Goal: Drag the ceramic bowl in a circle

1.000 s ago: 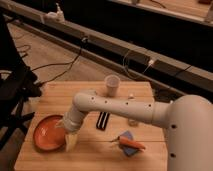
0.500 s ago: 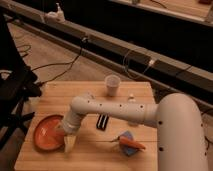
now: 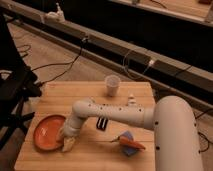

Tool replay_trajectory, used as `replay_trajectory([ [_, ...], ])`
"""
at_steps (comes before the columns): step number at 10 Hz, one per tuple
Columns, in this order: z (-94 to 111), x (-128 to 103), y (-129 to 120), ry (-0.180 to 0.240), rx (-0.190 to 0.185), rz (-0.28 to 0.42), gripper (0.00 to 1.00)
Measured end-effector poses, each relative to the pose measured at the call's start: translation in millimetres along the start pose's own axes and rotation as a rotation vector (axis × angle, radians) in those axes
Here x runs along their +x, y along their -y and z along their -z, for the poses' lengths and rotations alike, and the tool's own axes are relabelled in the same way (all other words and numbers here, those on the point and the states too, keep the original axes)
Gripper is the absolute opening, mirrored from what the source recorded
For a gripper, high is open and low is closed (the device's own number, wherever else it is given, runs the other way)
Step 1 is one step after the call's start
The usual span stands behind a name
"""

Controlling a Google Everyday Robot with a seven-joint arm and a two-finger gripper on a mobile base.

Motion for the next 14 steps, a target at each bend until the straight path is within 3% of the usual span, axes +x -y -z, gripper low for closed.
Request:
replay_trajectory([
  [2, 6, 2, -3, -0.031, 0.018, -0.025, 0.17],
  [4, 24, -4, -15, -0.065, 0.07, -0.059, 0.01],
  [9, 74, -5, -61, -0.094, 0.165, -0.165, 0.0],
  [11, 87, 4, -63, -0.099, 0.169, -0.182, 0.0],
  [14, 90, 21, -46, -0.101, 0.13, -0.168, 0.0],
])
